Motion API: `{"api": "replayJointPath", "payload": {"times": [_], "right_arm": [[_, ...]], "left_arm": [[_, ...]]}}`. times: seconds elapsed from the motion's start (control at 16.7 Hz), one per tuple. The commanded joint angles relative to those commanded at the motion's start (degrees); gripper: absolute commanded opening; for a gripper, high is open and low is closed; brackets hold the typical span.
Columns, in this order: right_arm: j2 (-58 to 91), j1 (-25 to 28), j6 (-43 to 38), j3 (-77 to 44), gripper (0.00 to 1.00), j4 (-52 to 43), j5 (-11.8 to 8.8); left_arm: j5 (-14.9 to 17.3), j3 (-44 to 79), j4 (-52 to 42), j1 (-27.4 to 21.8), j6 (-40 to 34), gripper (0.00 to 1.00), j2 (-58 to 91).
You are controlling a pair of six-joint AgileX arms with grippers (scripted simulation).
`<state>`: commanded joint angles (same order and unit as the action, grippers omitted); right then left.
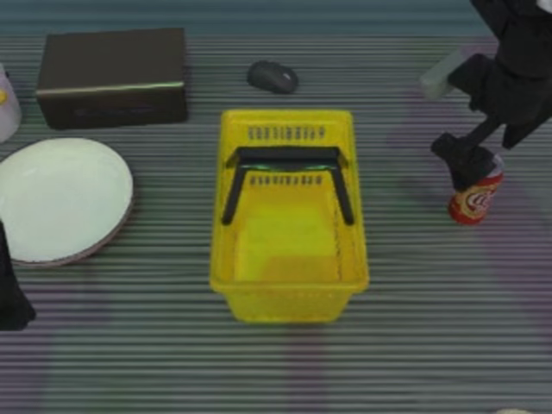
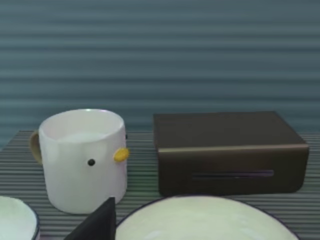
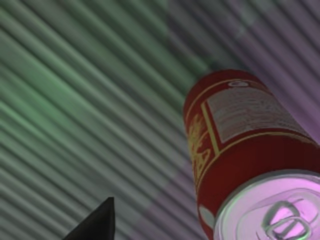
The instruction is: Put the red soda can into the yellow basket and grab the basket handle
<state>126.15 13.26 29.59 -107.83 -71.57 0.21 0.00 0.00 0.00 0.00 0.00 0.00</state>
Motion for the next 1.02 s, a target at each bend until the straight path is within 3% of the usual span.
{"api": "replayJointPath", "payload": {"times": [0.54,0.78,1.02], "right_arm": [[2.0,0.1,-0.1,7.8,1.0,9.9,0.0],[2.1,0.1,-0.1,8.1,1.0,10.2,0.0],[2.1,0.1,-0.1,8.1,0.7,10.2,0.0]], "left_arm": [[0.0,0.0,0.0,0.0,0.0,1.0,0.0],[0.0,0.0,0.0,0.0,0.0,1.0,0.0],[0.0,0.0,0.0,0.0,0.0,1.0,0.0]]}}
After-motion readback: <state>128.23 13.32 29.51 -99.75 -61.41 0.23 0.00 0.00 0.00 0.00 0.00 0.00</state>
